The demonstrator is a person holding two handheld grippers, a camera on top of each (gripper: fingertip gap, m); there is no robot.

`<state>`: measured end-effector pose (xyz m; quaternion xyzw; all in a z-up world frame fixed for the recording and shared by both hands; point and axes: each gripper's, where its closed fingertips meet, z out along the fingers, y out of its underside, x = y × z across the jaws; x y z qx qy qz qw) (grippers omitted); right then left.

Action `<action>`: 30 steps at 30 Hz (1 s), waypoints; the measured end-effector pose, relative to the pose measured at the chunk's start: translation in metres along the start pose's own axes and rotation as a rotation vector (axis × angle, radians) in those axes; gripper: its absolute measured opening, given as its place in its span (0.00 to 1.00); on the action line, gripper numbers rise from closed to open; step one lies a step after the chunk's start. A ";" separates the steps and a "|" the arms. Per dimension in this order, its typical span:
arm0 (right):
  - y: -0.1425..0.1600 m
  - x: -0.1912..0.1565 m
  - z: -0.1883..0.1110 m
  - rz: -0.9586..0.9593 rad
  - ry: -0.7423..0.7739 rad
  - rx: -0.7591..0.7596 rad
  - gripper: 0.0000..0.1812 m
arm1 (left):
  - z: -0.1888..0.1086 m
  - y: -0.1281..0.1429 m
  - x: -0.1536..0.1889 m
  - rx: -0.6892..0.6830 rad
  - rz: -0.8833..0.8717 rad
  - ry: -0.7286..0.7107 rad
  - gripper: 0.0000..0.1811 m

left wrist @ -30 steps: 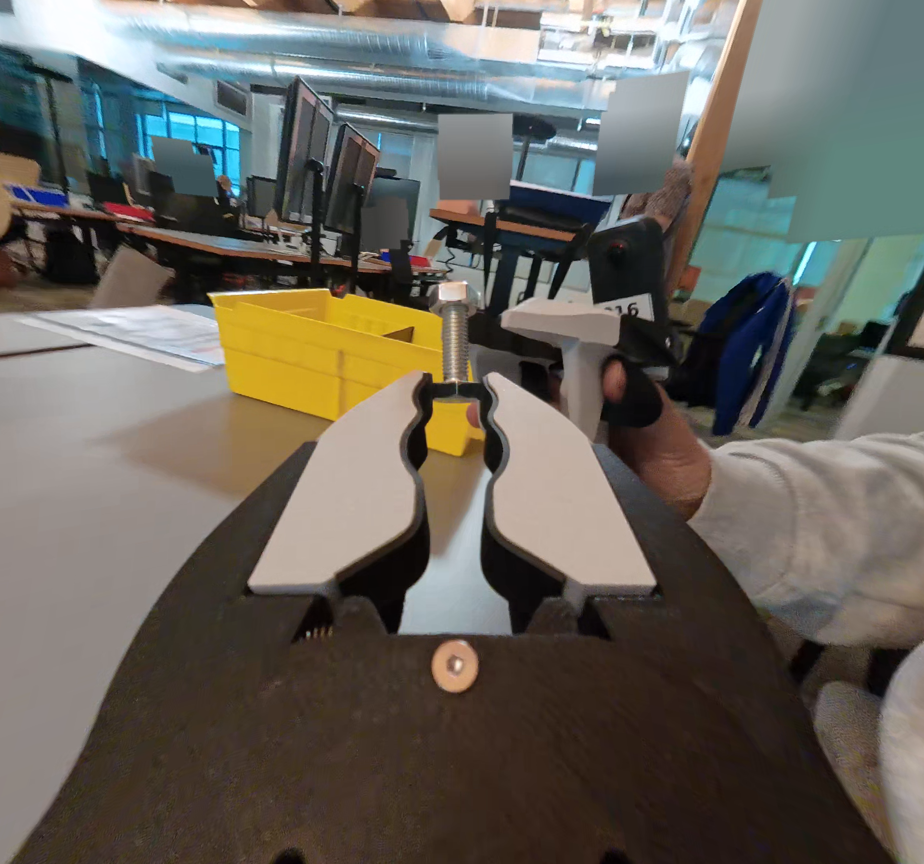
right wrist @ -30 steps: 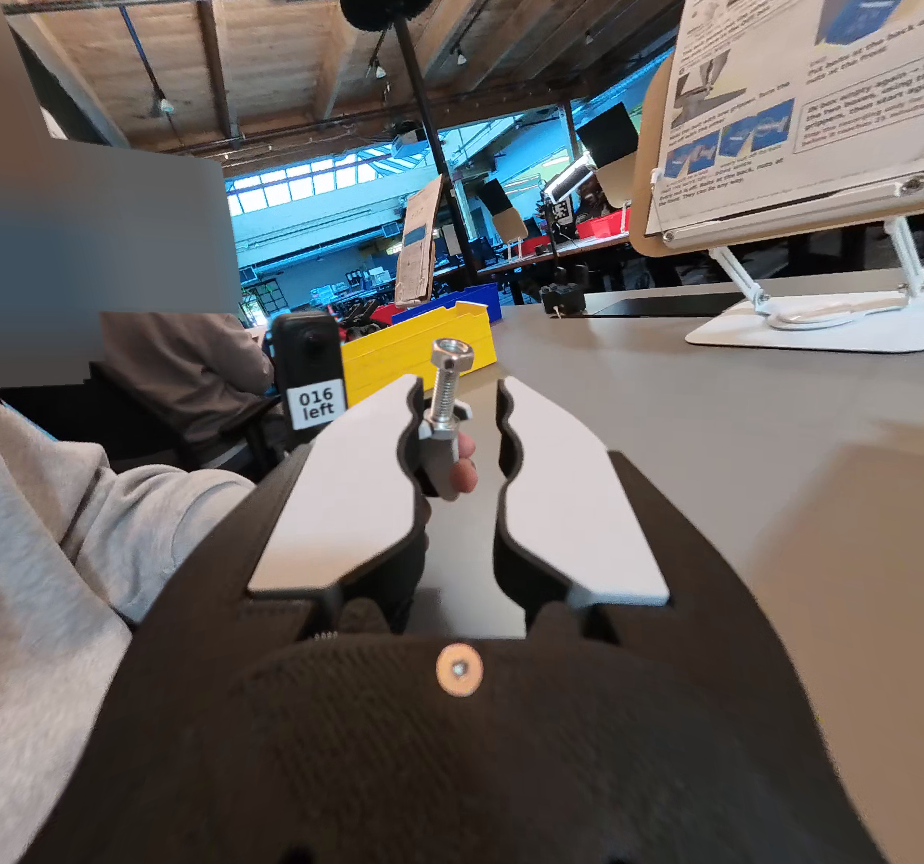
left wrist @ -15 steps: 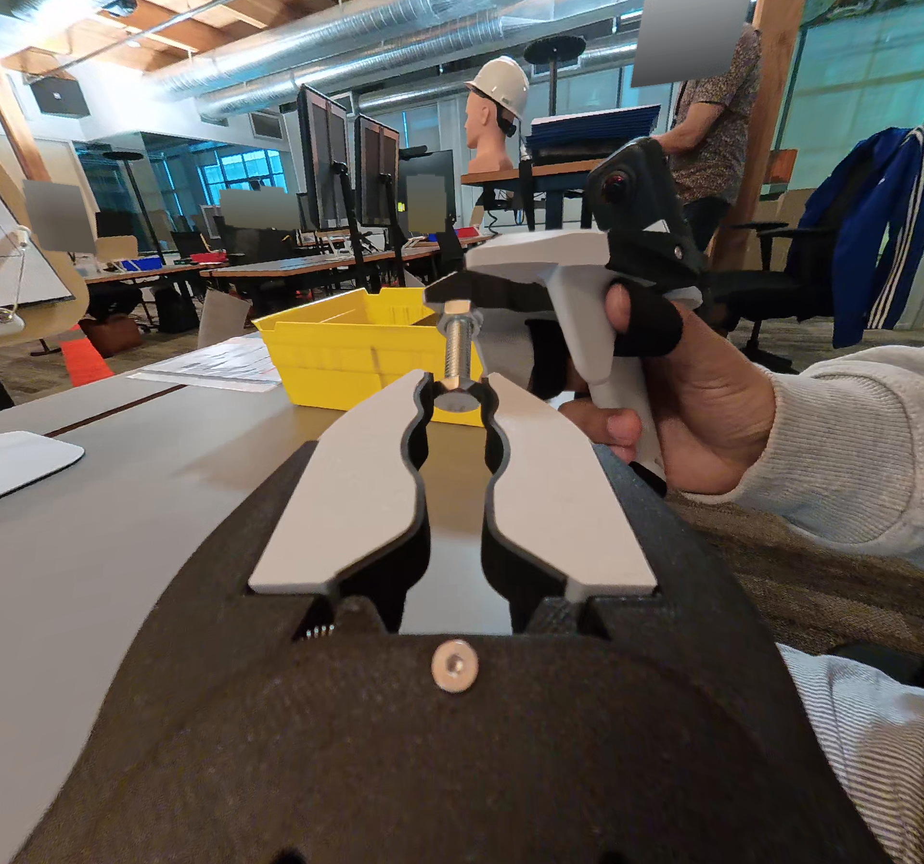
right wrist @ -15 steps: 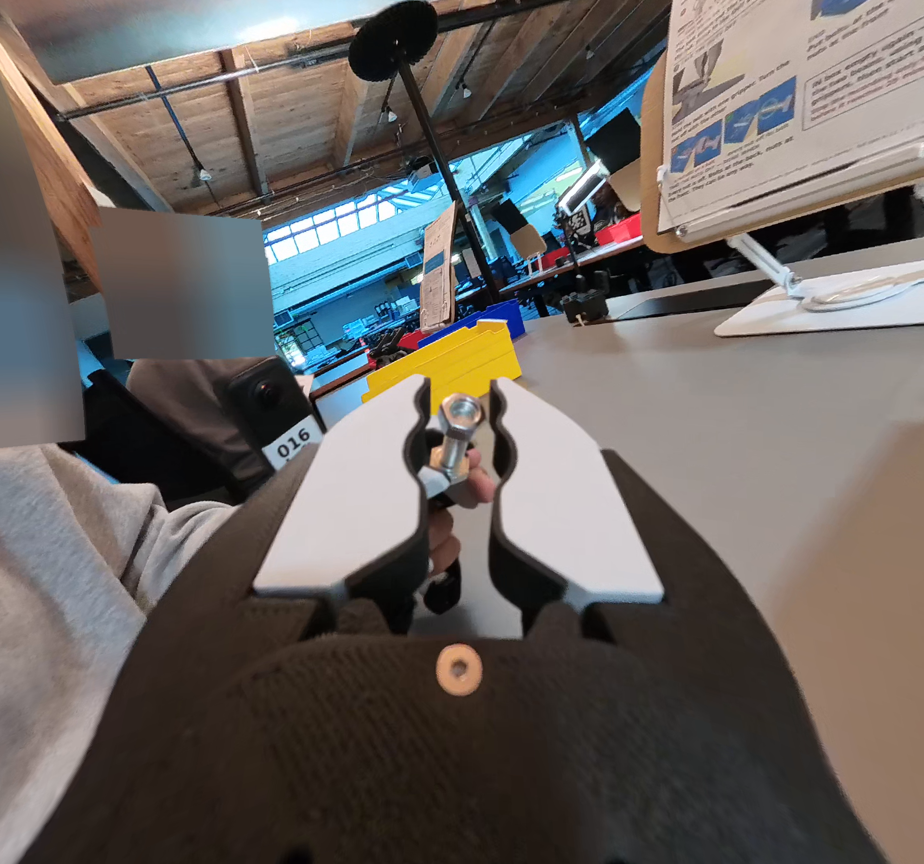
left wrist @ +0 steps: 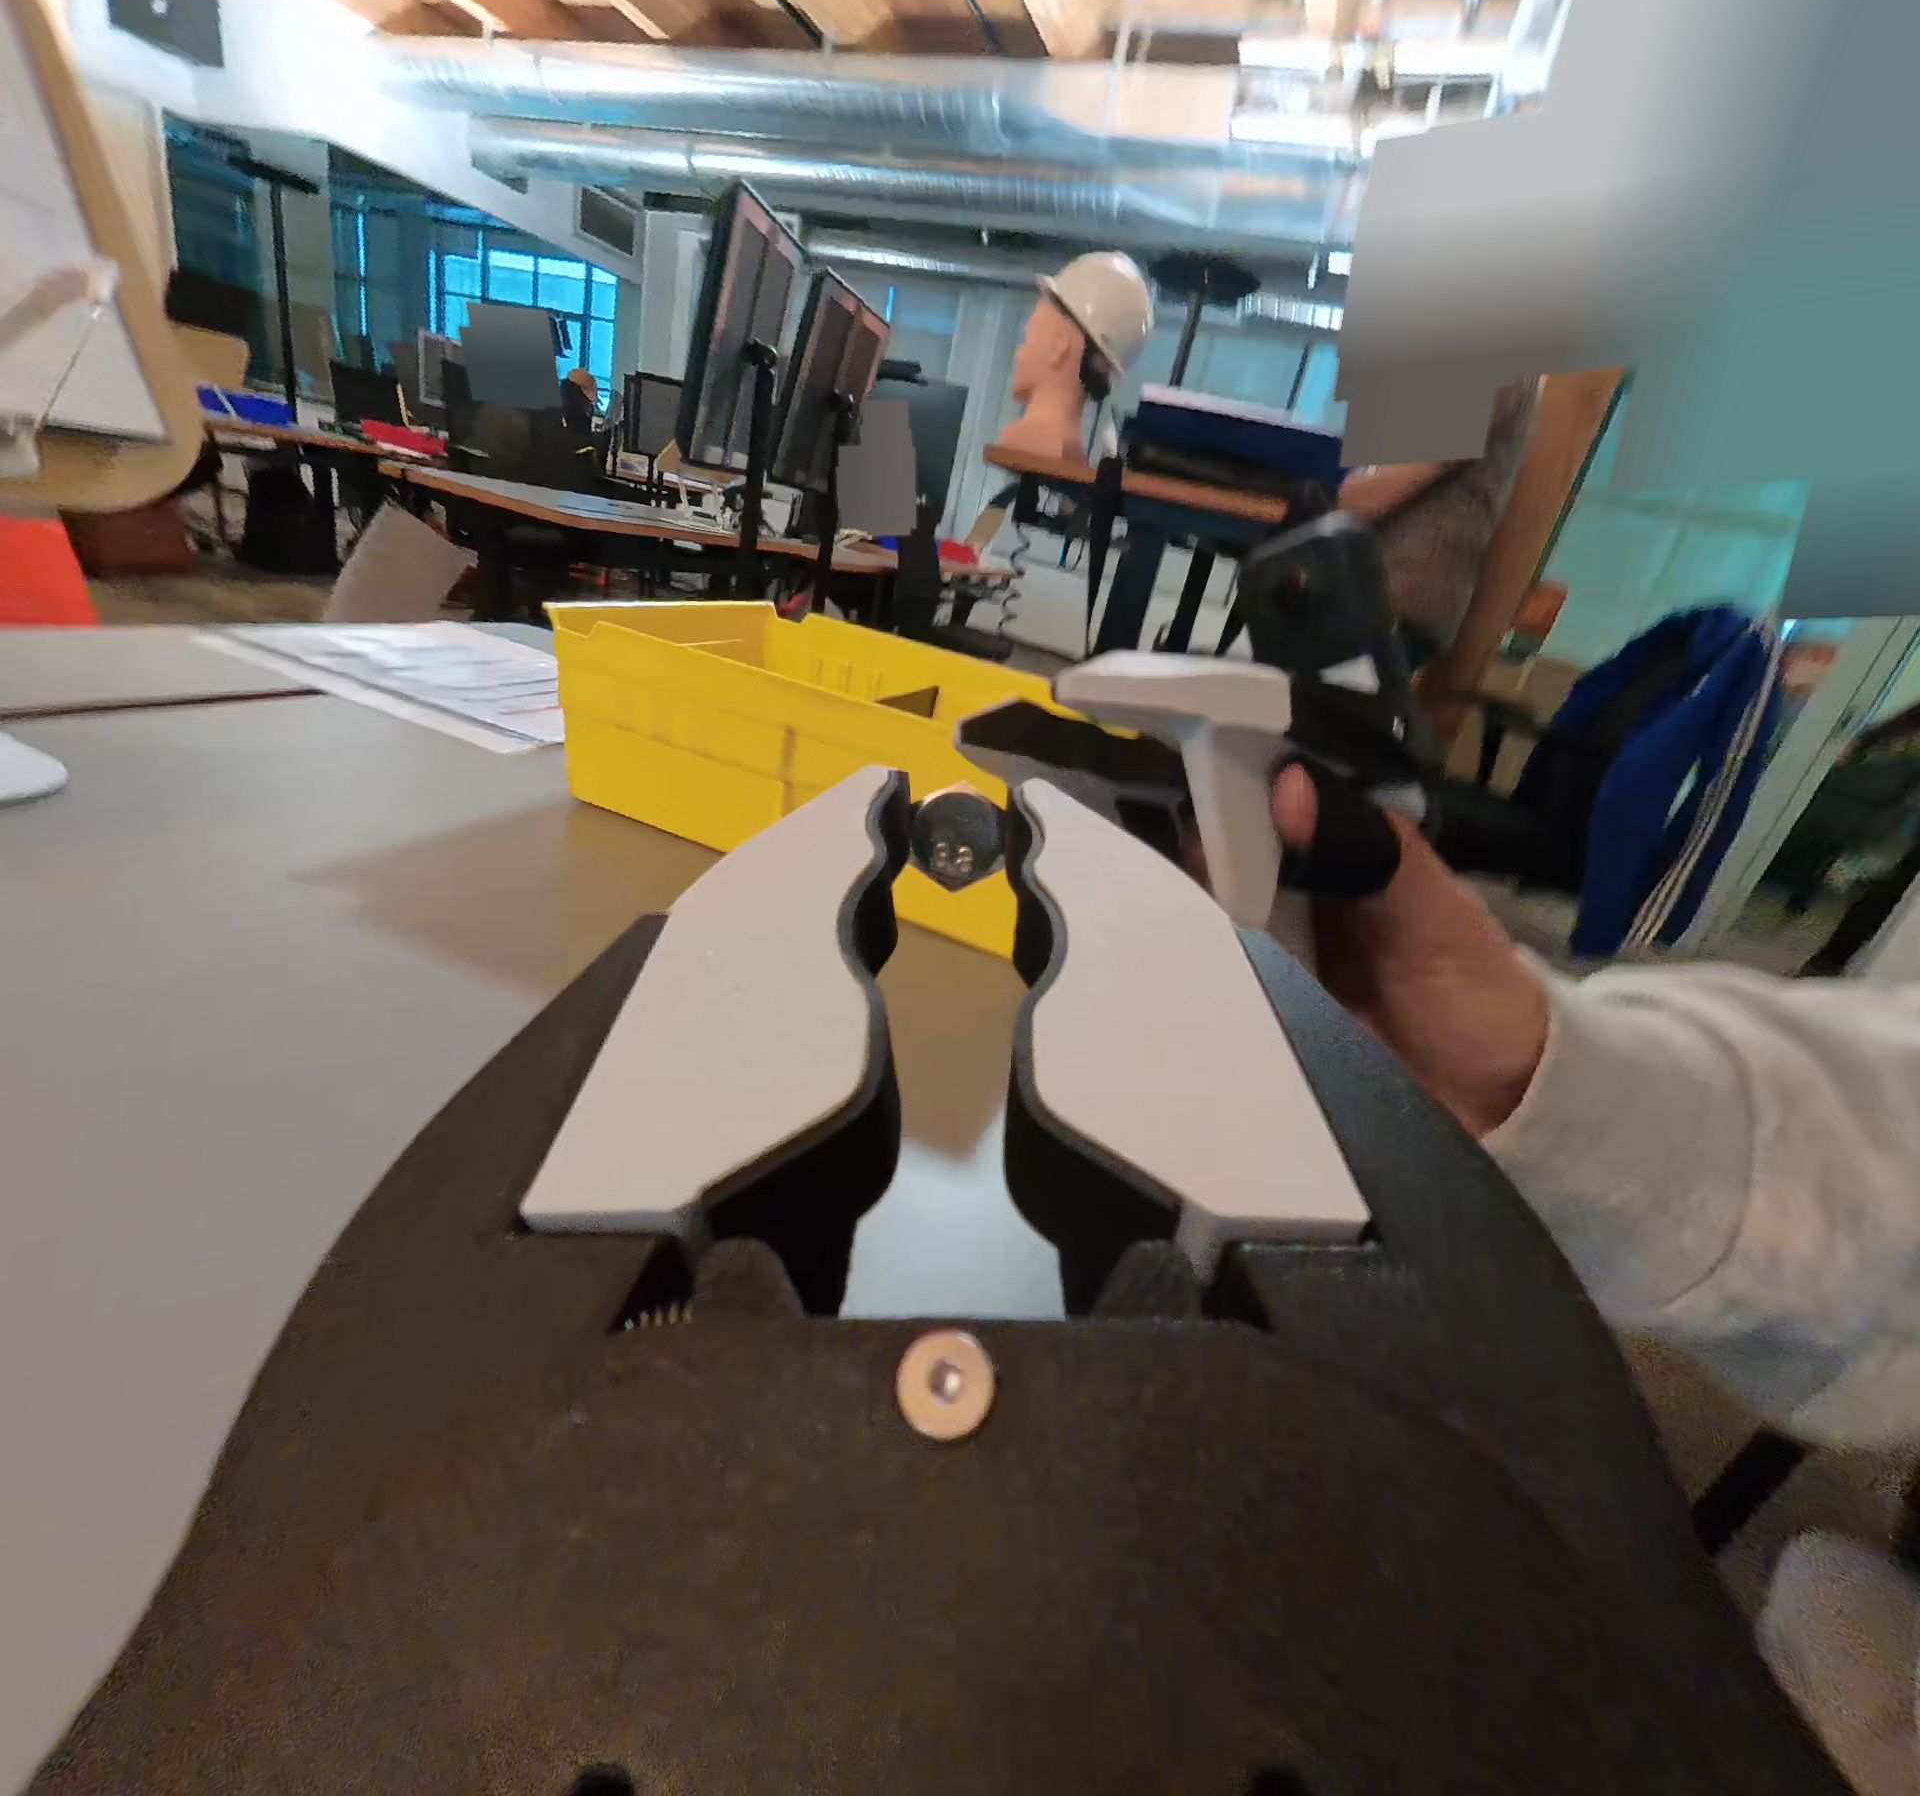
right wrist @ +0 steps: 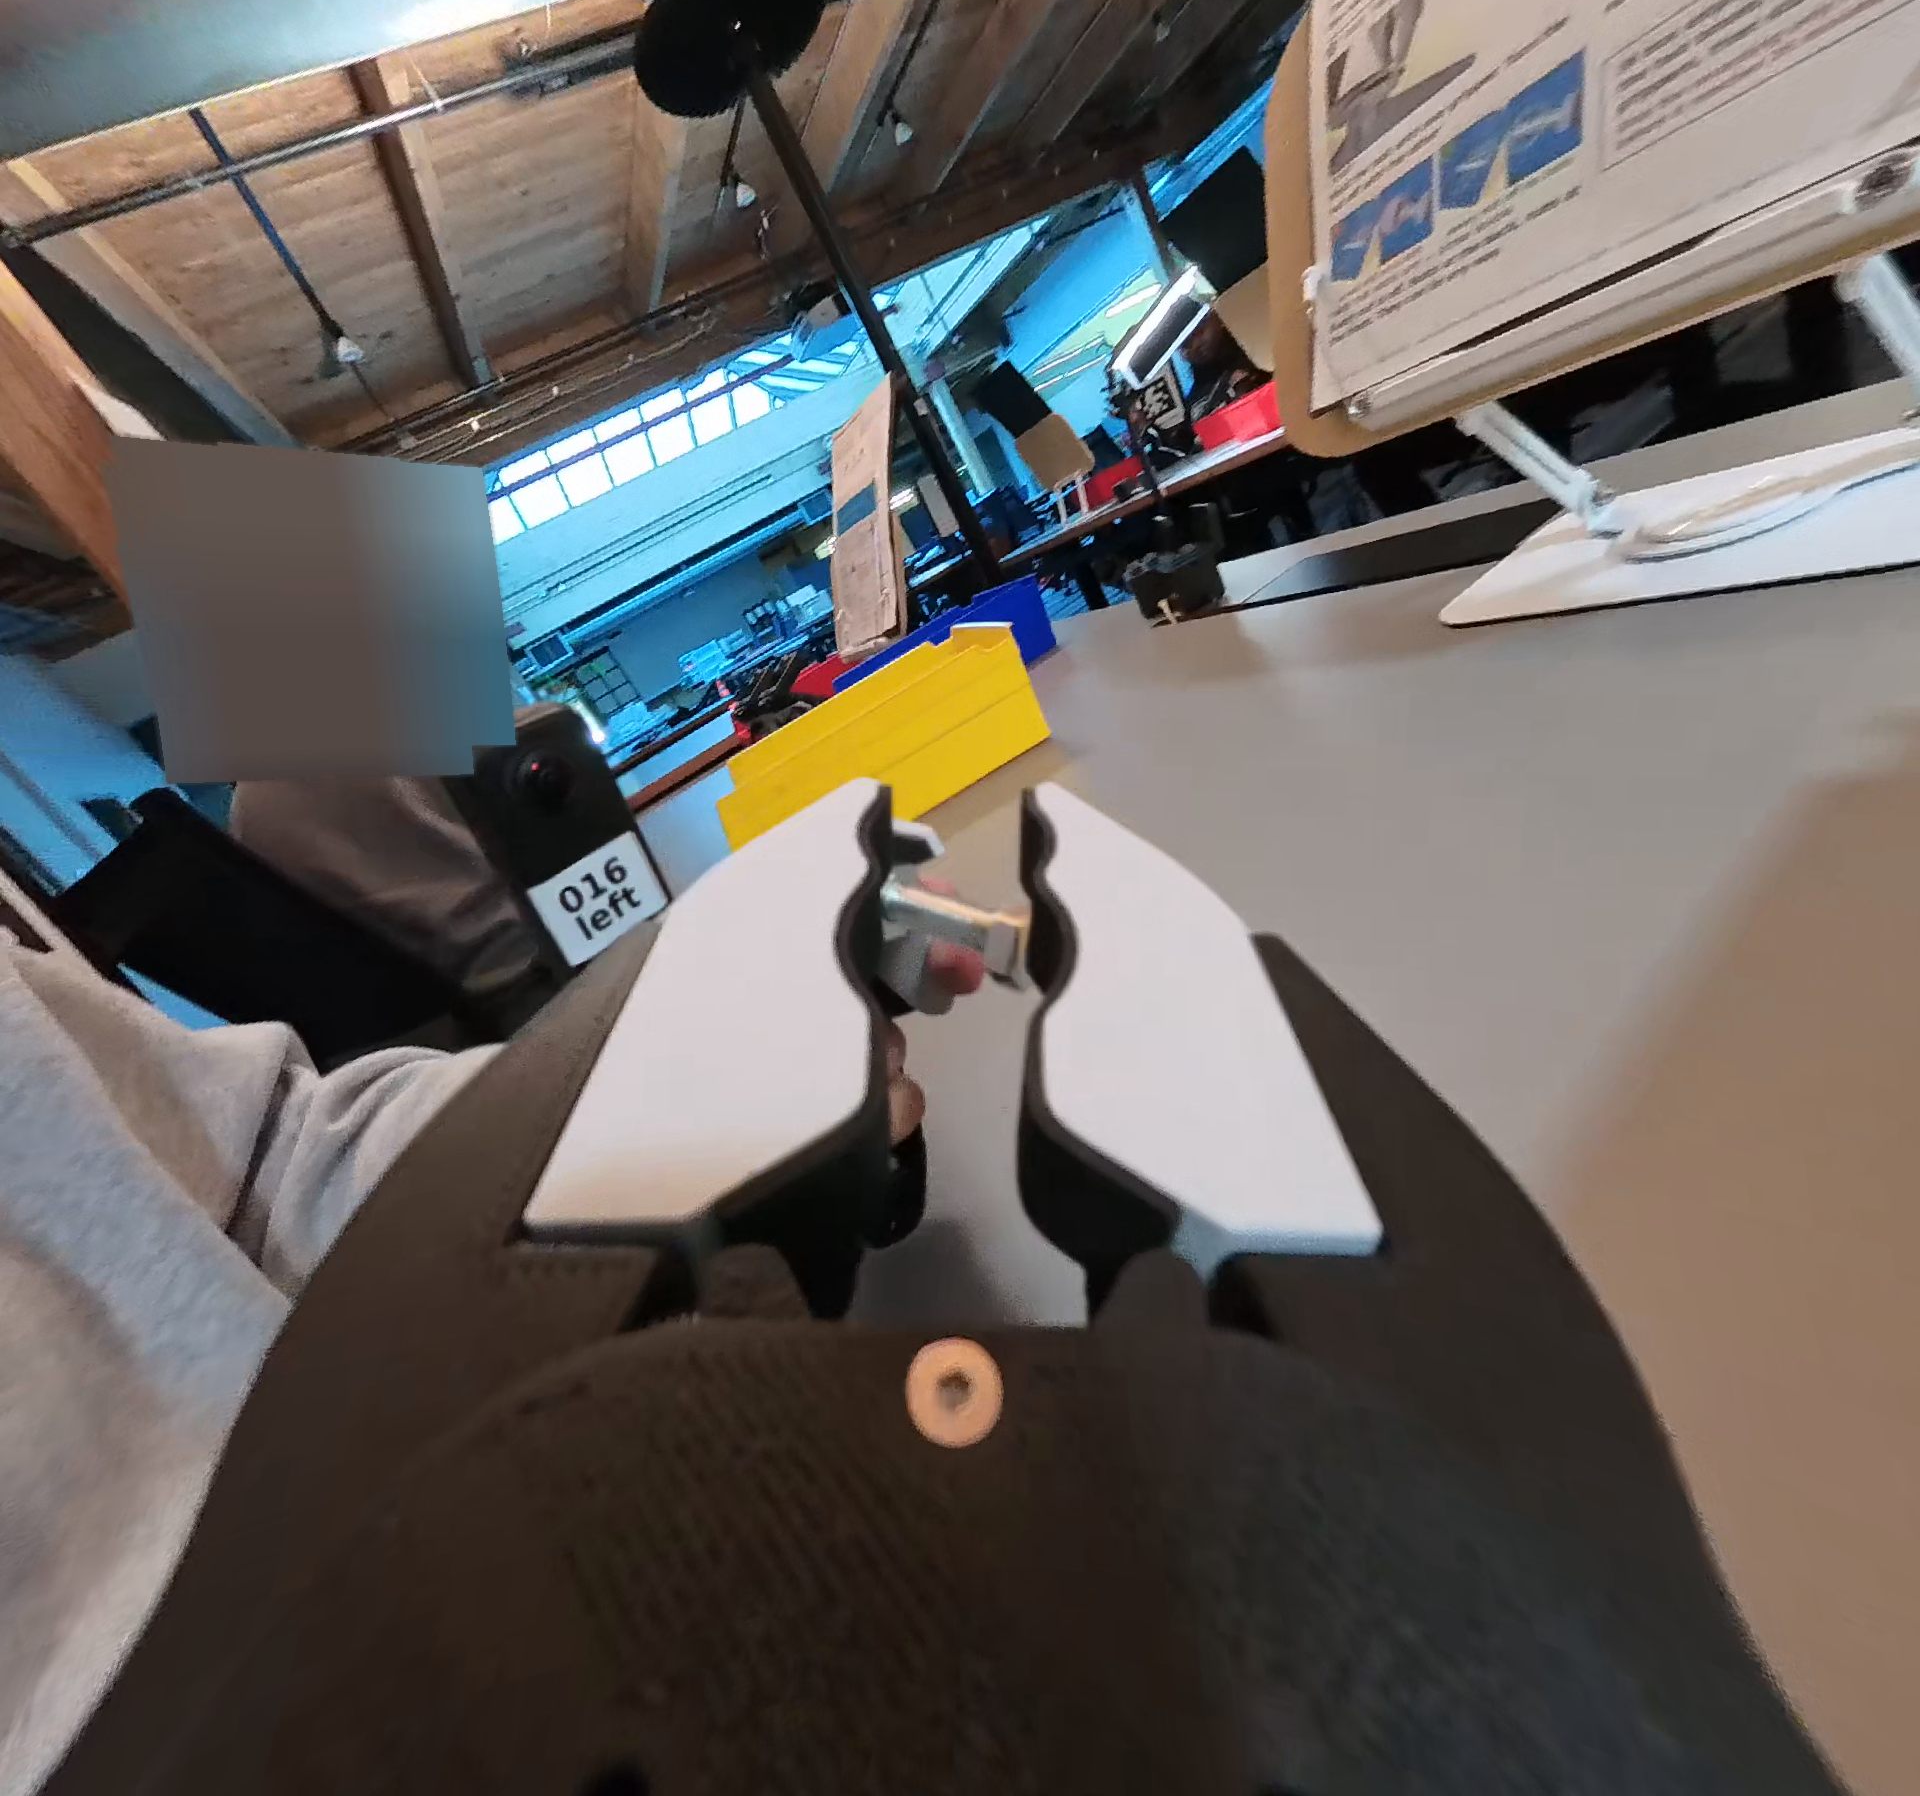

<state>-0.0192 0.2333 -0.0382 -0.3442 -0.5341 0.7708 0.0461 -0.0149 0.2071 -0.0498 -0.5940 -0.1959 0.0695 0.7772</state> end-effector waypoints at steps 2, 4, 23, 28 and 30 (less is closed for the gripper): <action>-0.002 0.007 -0.002 0.045 0.014 0.017 0.15 | -0.004 -0.007 -0.011 0.053 -0.148 0.002 0.10; 0.002 0.012 -0.002 0.126 0.007 0.021 0.18 | -0.007 -0.011 -0.018 0.098 -0.249 0.005 0.10; 0.017 -0.012 0.010 0.350 -0.215 -0.034 0.10 | -0.005 -0.014 0.003 0.128 -0.474 0.215 0.09; 0.013 -0.011 0.008 0.239 -0.165 -0.036 0.10 | -0.002 -0.006 0.000 0.065 -0.483 0.203 0.19; 0.012 -0.006 0.006 0.195 -0.123 -0.048 0.10 | 0.000 -0.004 -0.005 0.027 -0.422 0.170 0.25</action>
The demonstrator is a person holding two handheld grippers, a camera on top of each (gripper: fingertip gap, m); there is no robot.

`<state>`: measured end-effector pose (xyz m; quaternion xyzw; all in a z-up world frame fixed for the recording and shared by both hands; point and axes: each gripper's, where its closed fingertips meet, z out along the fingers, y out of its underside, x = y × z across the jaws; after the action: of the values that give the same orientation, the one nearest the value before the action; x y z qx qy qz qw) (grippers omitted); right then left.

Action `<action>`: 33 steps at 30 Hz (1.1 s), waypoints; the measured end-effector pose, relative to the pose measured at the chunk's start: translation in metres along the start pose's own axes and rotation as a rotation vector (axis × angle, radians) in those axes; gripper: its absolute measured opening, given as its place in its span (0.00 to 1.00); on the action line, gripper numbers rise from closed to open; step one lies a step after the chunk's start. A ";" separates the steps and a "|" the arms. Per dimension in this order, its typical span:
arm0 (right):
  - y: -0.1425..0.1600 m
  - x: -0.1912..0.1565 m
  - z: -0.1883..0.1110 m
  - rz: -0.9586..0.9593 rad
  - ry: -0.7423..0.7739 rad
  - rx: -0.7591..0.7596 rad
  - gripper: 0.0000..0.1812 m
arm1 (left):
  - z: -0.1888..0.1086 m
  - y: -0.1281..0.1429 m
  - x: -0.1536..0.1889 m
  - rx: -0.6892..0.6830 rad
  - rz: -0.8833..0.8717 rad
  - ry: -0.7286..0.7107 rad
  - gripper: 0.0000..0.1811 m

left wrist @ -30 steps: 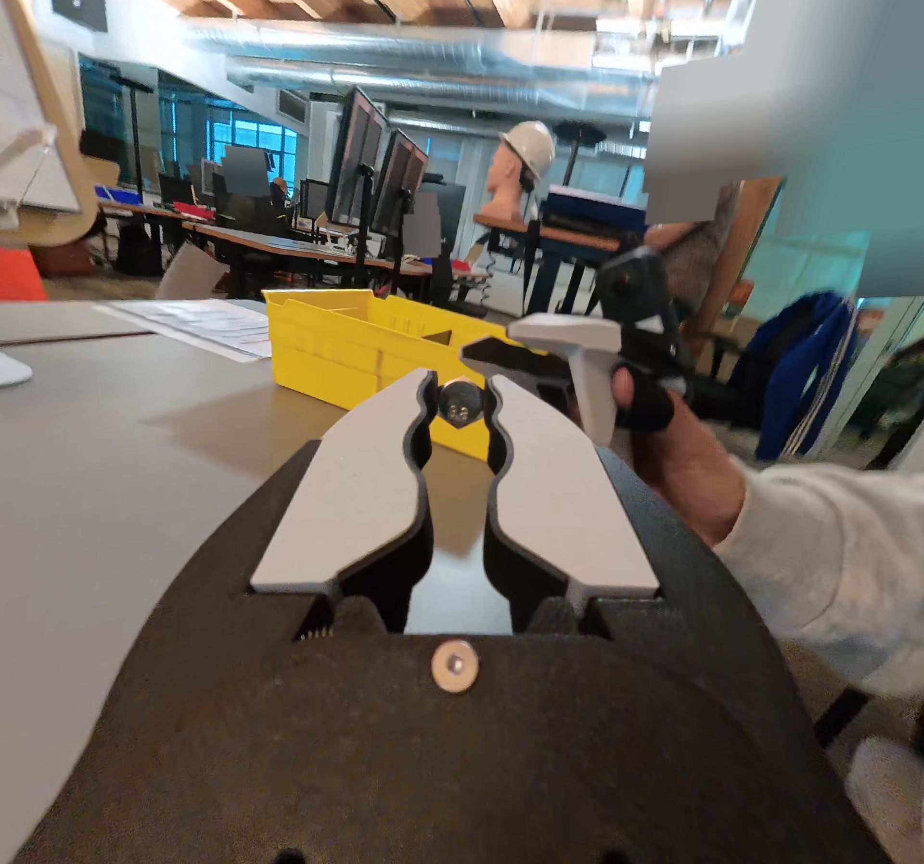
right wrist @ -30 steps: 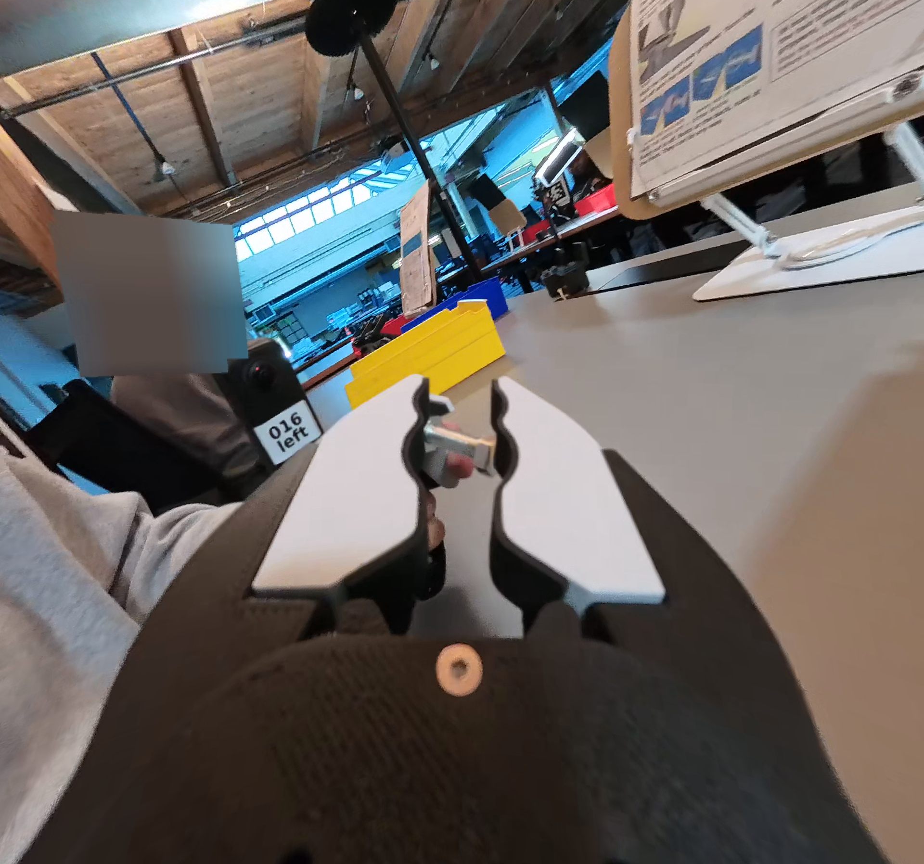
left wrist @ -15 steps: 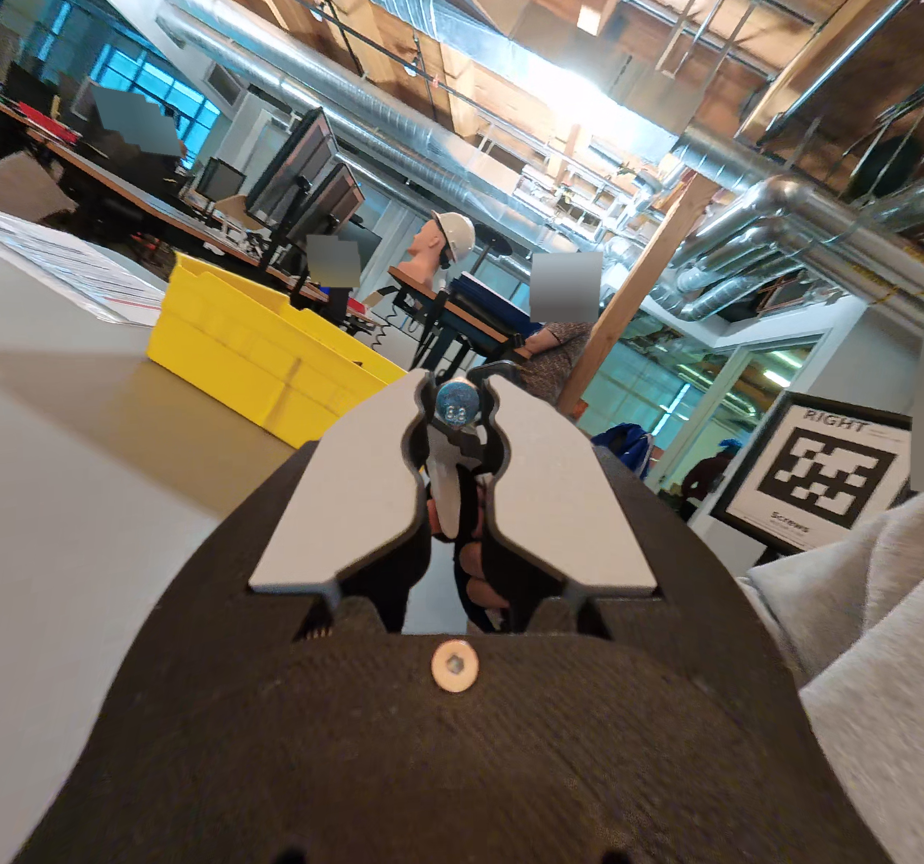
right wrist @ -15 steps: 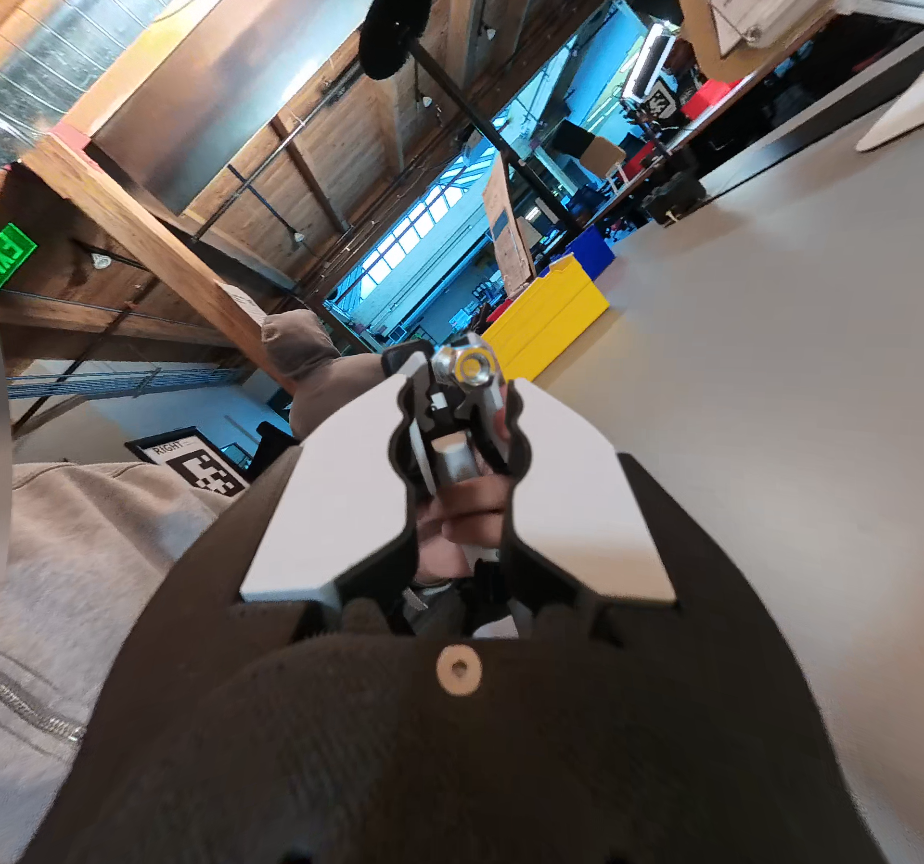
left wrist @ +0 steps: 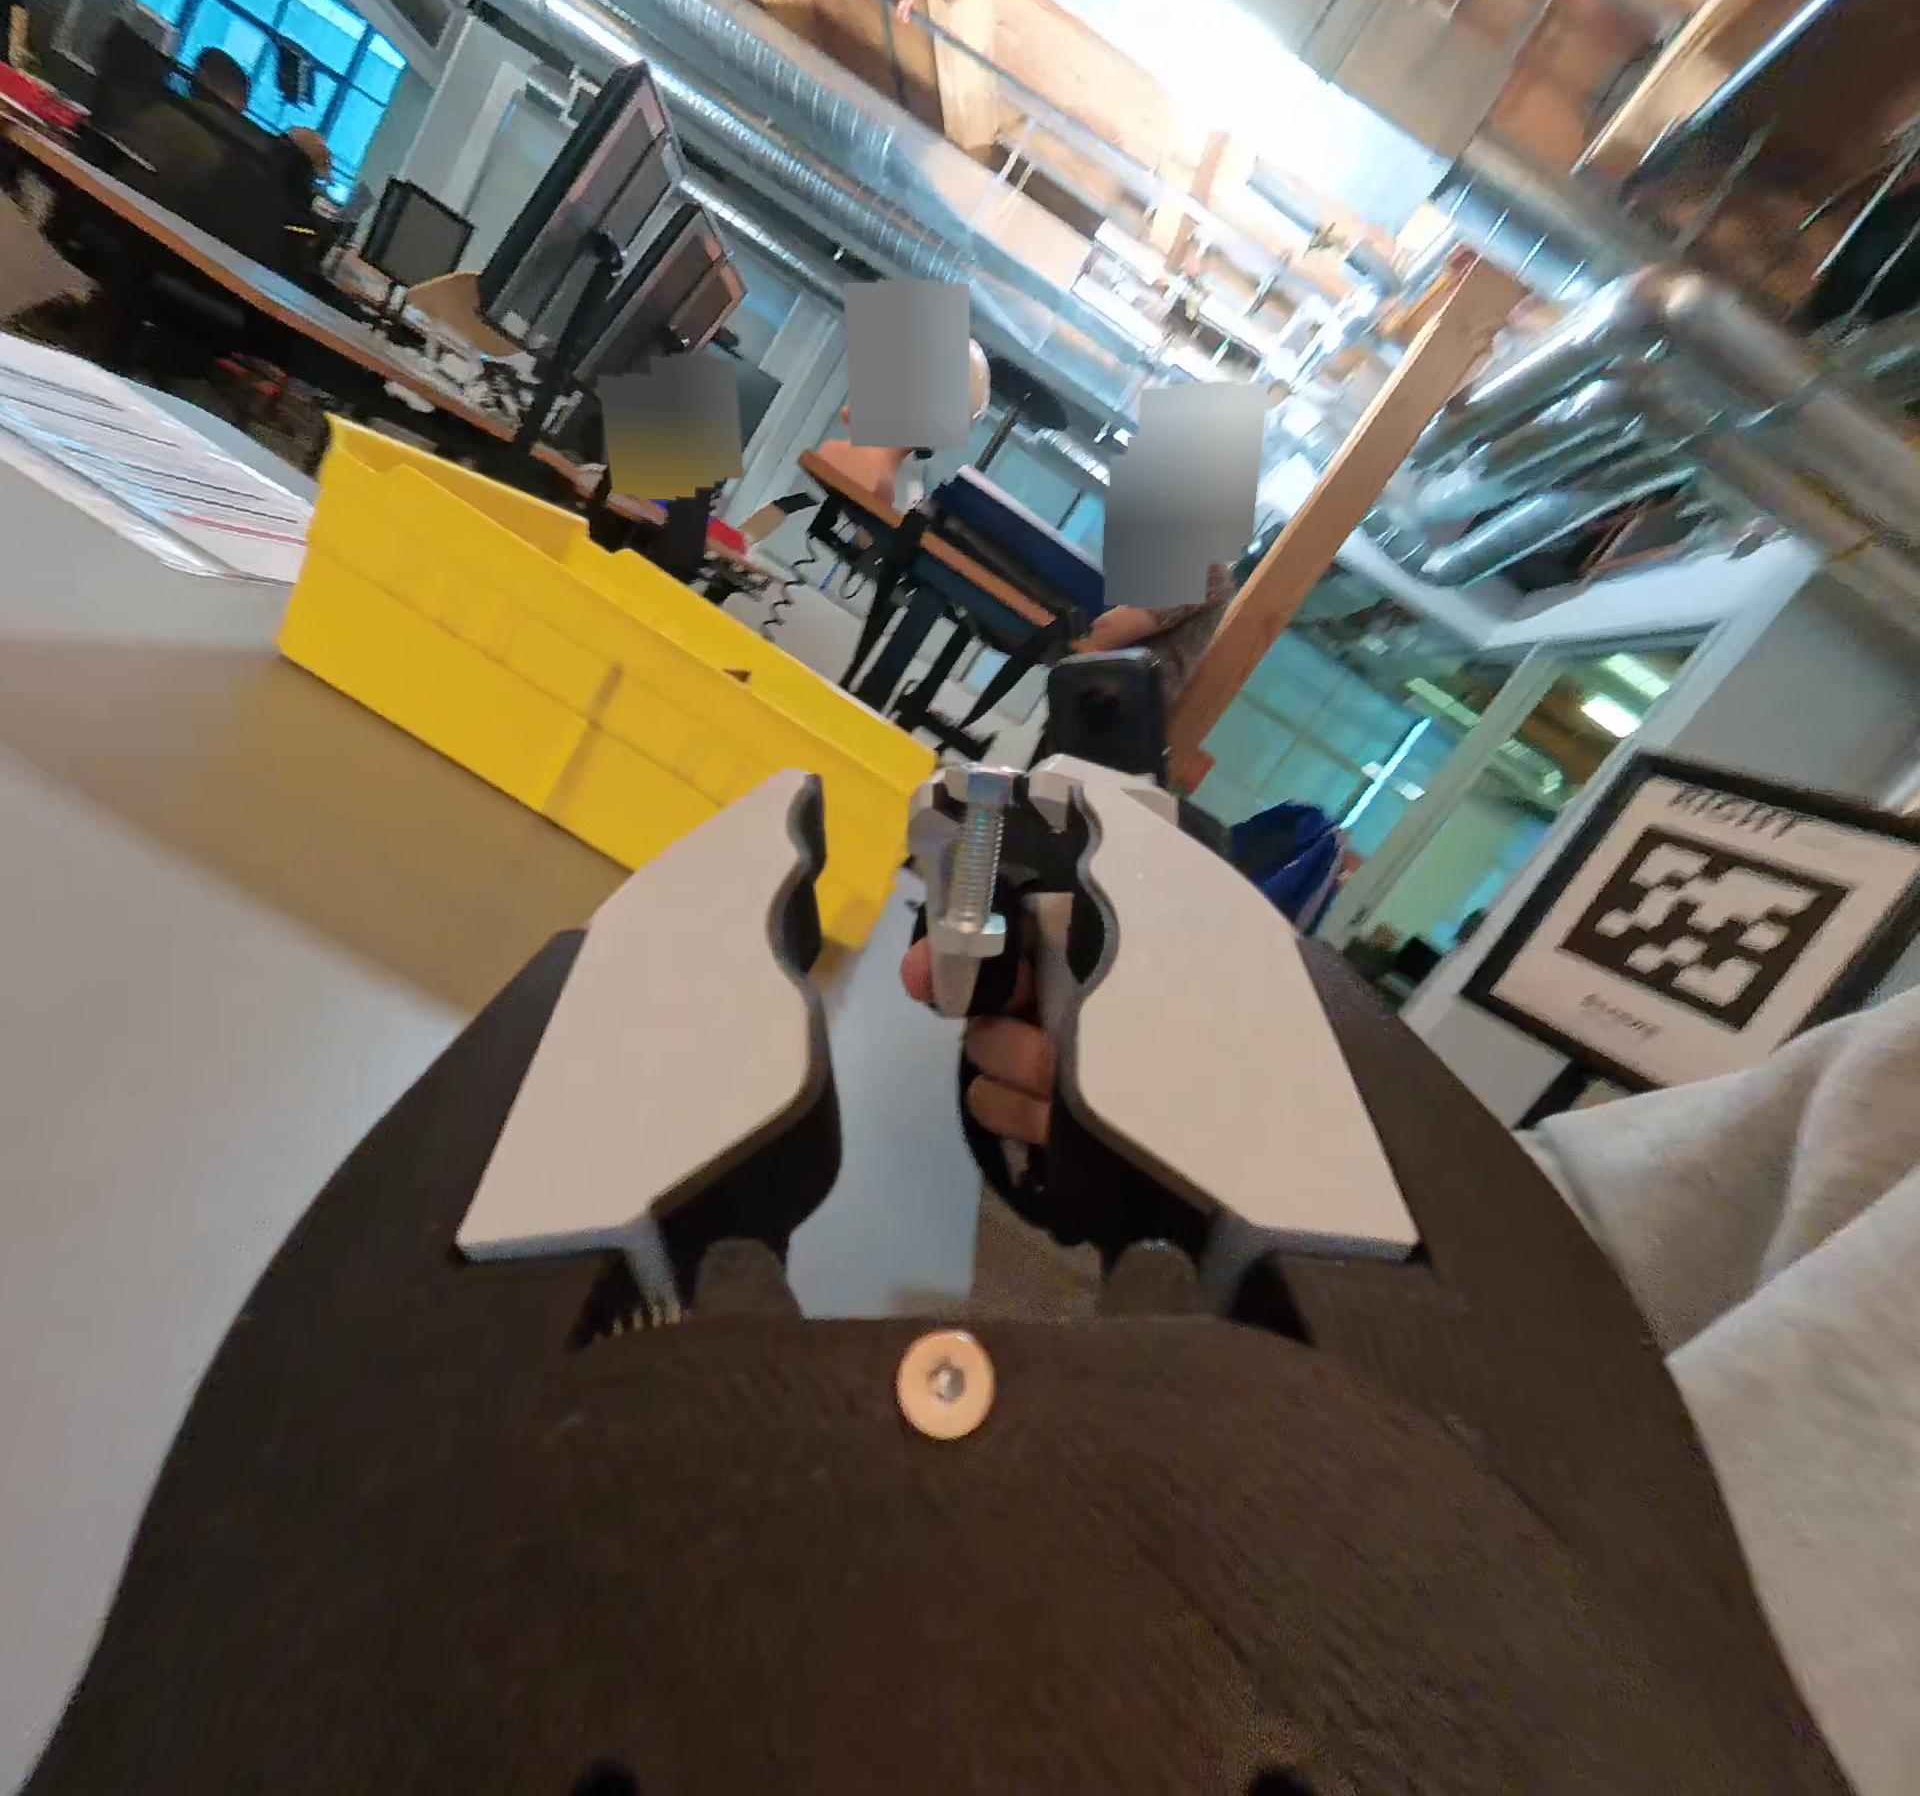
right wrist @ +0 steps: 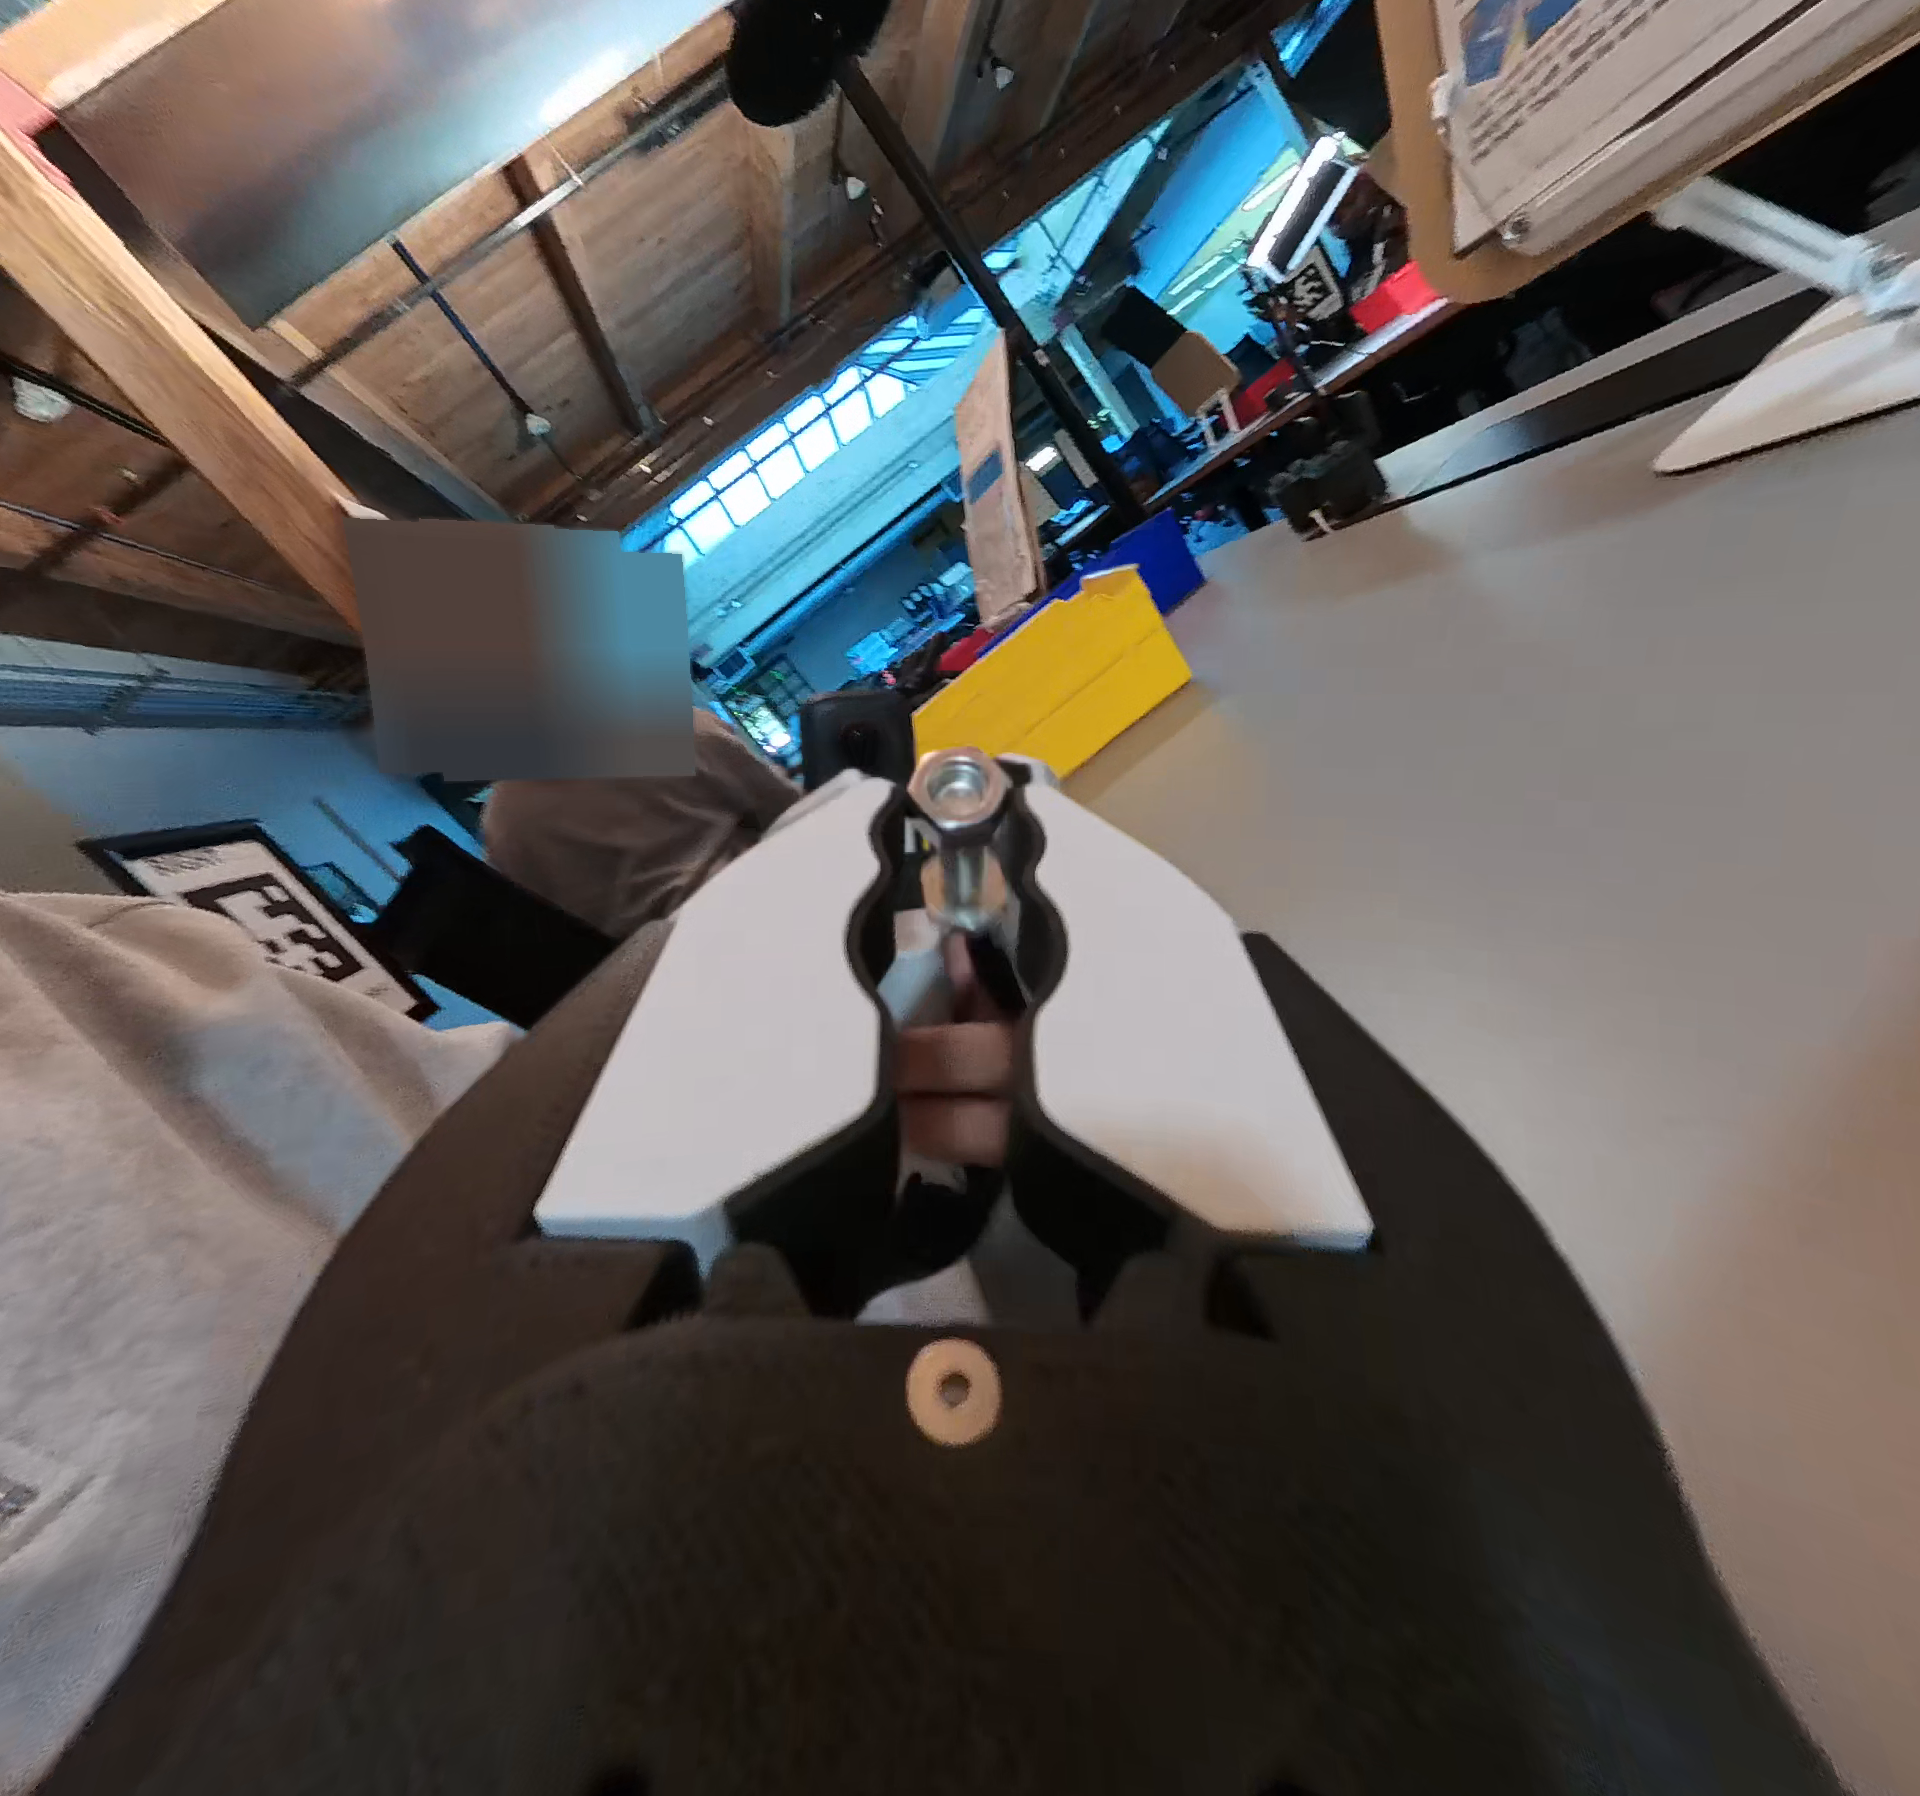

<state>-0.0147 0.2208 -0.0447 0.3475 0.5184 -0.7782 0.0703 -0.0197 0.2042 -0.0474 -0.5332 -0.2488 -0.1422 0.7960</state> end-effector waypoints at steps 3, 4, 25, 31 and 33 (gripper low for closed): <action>-0.001 0.007 -0.003 -0.055 0.056 -0.033 0.10 | 0.002 0.010 -0.003 -0.123 0.179 -0.044 0.27; -0.002 0.008 -0.004 -0.069 0.066 -0.037 0.10 | 0.002 0.017 -0.004 -0.178 0.251 -0.057 0.27; 0.014 -0.011 0.008 -0.193 -0.009 -0.090 0.10 | 0.009 0.048 0.008 -0.280 0.245 -0.014 0.13; 0.016 -0.017 0.009 -0.210 -0.055 -0.095 0.10 | 0.008 0.049 0.018 -0.285 0.299 0.039 0.10; 0.015 -0.022 0.009 -0.221 -0.083 -0.092 0.10 | 0.008 0.048 0.021 -0.282 0.301 0.054 0.10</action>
<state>0.0045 0.2008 -0.0413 0.2522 0.5853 -0.7703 0.0212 0.0195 0.2315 -0.0708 -0.6664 -0.1227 -0.0692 0.7322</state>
